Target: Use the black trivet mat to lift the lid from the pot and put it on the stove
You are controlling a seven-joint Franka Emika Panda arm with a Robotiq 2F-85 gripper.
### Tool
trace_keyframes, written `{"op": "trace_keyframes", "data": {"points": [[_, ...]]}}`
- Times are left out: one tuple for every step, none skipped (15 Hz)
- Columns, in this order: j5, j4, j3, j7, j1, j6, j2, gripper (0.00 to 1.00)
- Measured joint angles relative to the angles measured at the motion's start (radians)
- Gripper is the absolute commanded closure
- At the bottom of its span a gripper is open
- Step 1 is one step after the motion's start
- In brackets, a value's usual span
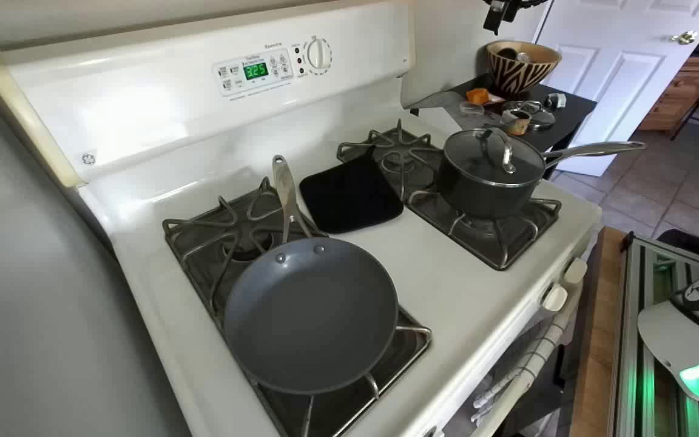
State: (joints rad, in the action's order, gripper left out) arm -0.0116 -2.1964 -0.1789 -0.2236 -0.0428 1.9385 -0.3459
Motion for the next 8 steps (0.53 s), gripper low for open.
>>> {"op": "trace_keyframes", "data": {"points": [[0.000,0.000,0.000,0.000,0.000,0.000,0.000,0.00],[0.000,0.000,0.000,0.000,0.000,0.000,0.000,0.00],[0.000,0.000,0.000,0.000,0.000,0.000,0.000,0.00],[0.000,0.000,0.000,0.000,0.000,0.000,0.000,0.00],[0.000,0.000,0.001,0.000,-0.001,0.000,0.000,0.00],[0.000,-0.002,0.005,0.013,-0.002,0.001,0.001,0.00],[0.000,-0.013,0.017,0.044,-0.002,0.025,0.005,0.00],[0.000,-0.031,0.035,0.085,-0.002,0.069,0.011,0.00]]}}
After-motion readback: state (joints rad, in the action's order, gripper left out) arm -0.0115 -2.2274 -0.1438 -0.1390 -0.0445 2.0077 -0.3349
